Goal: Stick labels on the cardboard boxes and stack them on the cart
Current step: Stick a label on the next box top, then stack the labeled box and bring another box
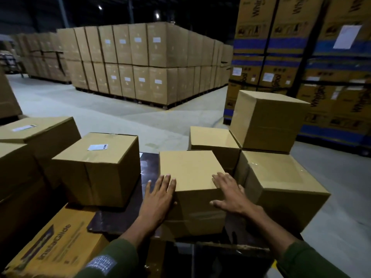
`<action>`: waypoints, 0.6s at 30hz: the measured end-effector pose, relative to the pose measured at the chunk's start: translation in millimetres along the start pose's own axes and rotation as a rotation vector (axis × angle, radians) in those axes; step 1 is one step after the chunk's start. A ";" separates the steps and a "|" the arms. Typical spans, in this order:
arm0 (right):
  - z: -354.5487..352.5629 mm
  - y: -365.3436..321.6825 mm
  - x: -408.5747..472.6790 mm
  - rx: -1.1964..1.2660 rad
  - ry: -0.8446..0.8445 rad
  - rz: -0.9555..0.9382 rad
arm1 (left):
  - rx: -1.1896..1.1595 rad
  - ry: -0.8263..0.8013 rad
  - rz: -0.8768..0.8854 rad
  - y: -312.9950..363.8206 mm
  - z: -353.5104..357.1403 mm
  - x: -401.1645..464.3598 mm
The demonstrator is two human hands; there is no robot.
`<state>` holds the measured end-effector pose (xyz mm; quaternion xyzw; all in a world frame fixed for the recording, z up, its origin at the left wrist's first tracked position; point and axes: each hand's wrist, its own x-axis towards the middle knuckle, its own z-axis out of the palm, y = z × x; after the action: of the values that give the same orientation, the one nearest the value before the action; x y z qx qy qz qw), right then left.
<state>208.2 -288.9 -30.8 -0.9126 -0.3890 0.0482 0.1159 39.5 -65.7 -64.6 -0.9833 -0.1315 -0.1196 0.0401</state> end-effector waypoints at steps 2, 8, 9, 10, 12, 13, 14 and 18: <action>7.6 -3.1 6.1 -0.026 -0.005 -0.002 | -0.015 -0.017 0.017 -13.0 -0.9 1.2; 18.1 -13.9 12.4 -0.037 0.098 -0.014 | -0.075 -0.035 0.030 -27.7 -9.2 11.5; 17.6 -15.2 11.6 -0.035 0.104 -0.013 | -0.093 -0.025 0.032 -26.8 -10.4 15.4; 17.2 -16.4 10.5 -0.036 0.110 -0.016 | -0.115 -0.015 0.039 -25.4 -11.4 19.3; 18.6 -18.8 8.0 -0.045 0.123 -0.019 | -0.190 0.008 0.059 -21.6 -12.5 24.0; 20.6 -19.5 7.5 -0.053 0.134 -0.017 | -0.227 0.014 0.064 -19.6 -12.8 25.1; 22.9 -20.5 7.1 -0.063 0.146 -0.012 | -0.249 0.014 0.067 -18.1 -12.2 25.2; 31.5 -26.3 5.8 -0.110 0.209 0.011 | -0.229 -0.011 0.080 -14.9 -7.6 25.6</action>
<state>188.3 -261.6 -54.8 -0.9198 -0.3719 -0.0679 0.1051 57.8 -45.8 -50.3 -0.9865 -0.0780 -0.1268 -0.0686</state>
